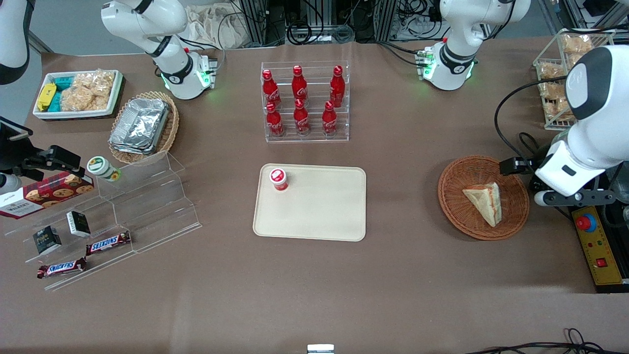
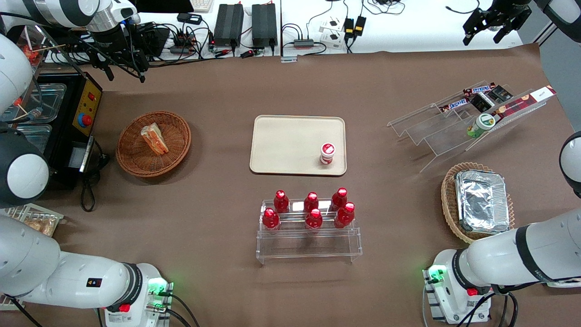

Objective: Place sandwich from basket to tray
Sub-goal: 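Lower the left gripper onto the wrapped sandwich in the basket and grasp it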

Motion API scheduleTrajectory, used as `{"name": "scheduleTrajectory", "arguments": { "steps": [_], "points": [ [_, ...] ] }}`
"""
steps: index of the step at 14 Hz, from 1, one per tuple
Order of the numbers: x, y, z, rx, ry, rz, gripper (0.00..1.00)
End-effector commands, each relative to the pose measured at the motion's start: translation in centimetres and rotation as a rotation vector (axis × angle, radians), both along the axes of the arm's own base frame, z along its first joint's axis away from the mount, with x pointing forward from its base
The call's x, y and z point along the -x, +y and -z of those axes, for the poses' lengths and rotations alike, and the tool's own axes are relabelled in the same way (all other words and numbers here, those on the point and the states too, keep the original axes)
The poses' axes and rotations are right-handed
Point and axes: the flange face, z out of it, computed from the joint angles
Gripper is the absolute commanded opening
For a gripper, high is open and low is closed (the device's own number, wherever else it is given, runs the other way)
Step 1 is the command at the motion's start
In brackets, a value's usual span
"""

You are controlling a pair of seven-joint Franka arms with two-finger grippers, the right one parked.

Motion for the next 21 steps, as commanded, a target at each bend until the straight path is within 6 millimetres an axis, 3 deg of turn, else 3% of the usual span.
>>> {"name": "scheduleTrajectory", "arguments": {
  "steps": [1, 3, 5, 8, 10, 12, 18, 21],
  "points": [
    [-1.0, 0.9, 0.6, -0.004, 0.025, -0.013, 1.00],
    [-1.3, 1.1, 1.4, -0.026, 0.032, -0.092, 1.00],
    [-1.5, 1.1, 3.5, -0.047, 0.061, -0.205, 1.00],
    [-0.1, 1.5, 8.7, -0.055, 0.032, -0.394, 1.00],
    [0.6, 3.5, 12.7, -0.053, -0.018, -0.498, 1.00],
    [1.5, 3.7, 16.3, -0.057, -0.070, -0.614, 1.00],
    [4.7, 6.0, 23.5, -0.023, -0.176, -0.689, 1.00],
    [4.6, 6.0, 24.9, -0.017, -0.183, -0.698, 1.00]
  ]
}}
